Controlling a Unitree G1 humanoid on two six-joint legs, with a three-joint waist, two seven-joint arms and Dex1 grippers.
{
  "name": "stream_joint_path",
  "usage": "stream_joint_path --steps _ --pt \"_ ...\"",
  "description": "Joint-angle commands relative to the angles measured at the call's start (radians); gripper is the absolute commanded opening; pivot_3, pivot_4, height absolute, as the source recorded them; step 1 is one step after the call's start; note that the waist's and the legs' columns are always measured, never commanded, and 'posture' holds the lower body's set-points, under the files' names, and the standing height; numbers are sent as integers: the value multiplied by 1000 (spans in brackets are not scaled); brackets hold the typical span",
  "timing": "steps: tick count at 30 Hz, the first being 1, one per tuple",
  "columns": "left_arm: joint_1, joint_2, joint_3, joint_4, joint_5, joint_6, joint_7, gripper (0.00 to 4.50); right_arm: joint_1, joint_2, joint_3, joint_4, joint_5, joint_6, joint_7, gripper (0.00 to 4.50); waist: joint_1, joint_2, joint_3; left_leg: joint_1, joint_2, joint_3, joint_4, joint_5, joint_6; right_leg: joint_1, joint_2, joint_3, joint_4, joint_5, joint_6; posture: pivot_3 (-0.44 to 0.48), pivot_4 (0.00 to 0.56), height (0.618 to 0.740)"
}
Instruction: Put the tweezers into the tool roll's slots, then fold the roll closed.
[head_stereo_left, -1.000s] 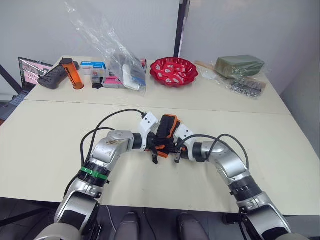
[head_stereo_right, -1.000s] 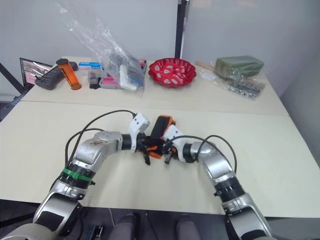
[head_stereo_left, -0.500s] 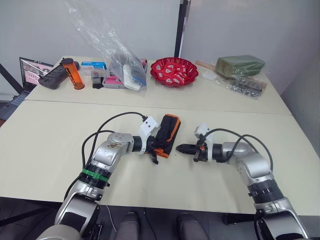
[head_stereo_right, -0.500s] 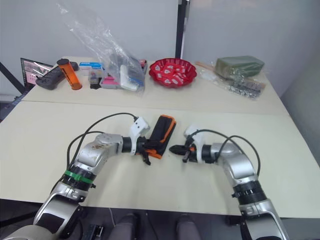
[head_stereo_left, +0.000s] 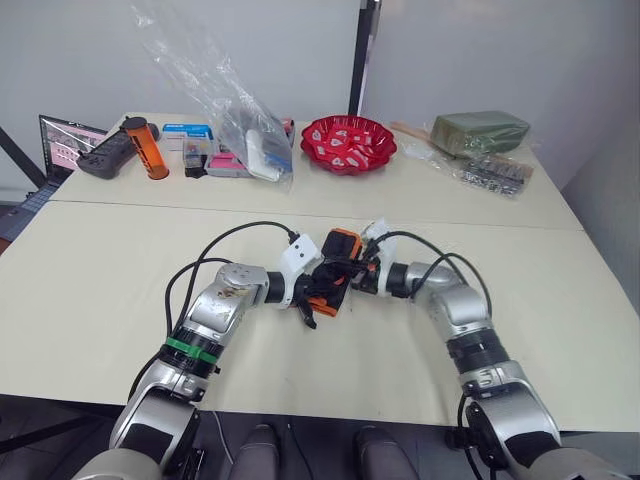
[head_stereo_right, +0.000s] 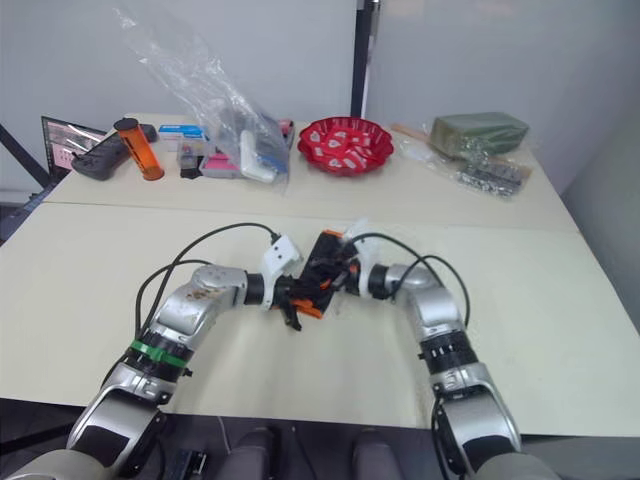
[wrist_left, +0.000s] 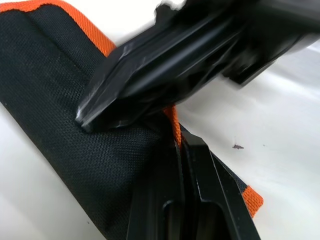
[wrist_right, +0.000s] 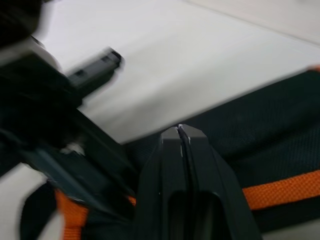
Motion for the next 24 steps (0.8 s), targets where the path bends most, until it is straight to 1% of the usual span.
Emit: stream_joint_path --steps 1,2,4,7,8,9,10,11,12,15,20,23,24 --pt "70 12 3 -69 -44 104 -16 641 4 -11 11 82 -60 -24 -29 0 -2 0 0 0 0 0 -1 0 0 0 0 0 0 0 0 0 150 740" --pt "79 4 50 -95 -73 124 6 905 8 -10 17 91 -67 -28 -24 0 -4 1 0 1 0 0 -1 0 0 0 0 0 0 0 0 0 150 740" --pt "117 17 116 -164 -124 139 6 1592 10 -6 24 108 -77 -20 -30 0 -8 1 0 1 0 0 -2 0 0 0 0 0 0 0 0 0 150 740" --pt "196 44 185 -264 -176 62 -17 2579 8 -2 29 120 -81 -11 -28 0 -17 1 0 1 0 0 -2 0 0 0 0 0 0 0 0 0 150 740" --pt "209 40 213 -284 -202 54 -15 2924 8 -1 30 120 -78 -9 -24 0 -20 1 0 1 1 0 -2 0 0 0 0 0 0 0 0 0 150 740" --pt "209 26 253 -291 -256 84 -13 3242 9 -2 34 120 -78 -8 -20 0 -20 1 0 1 1 0 -2 0 0 0 0 0 1 0 -1 0 150 740" --pt "203 16 278 -294 -284 89 -8 2937 9 -3 37 121 -80 -8 -18 0 -19 1 0 1 1 0 -2 0 0 0 0 0 1 0 -1 0 150 740" --pt "198 13 288 -293 -295 85 -6 2839 9 -3 39 123 -81 -9 -17 0 -17 1 0 1 1 0 -1 0 0 0 0 0 1 0 -1 0 150 740" --pt "190 16 278 -285 -284 69 -5 2613 10 -4 41 125 -83 -10 -15 0 -17 1 0 1 1 0 -1 0 0 0 0 0 1 0 -1 0 150 740" --pt "168 16 231 -243 -235 21 -2 1611 13 -2 41 124 -85 -10 -11 0 -17 1 0 1 1 0 0 0 0 1 0 0 0 0 0 0 150 740" --pt "129 1 145 -106 -134 -98 -1 32 25 -1 39 104 -81 -9 -8 0 -19 1 0 1 1 0 0 0 0 0 1 0 0 0 0 0 150 740" --pt "132 8 57 -1 -35 -173 -4 32 38 0 41 76 -77 -9 -5 0 -19 1 0 1 1 0 -1 0 0 0 1 0 0 0 0 0 150 740" --pt "130 6 45 28 -17 -188 -1 32 41 1 41 71 -78 -9 -7 0 -19 1 0 1 1 0 -1 0 0 0 1 0 0 0 0 0 150 740"
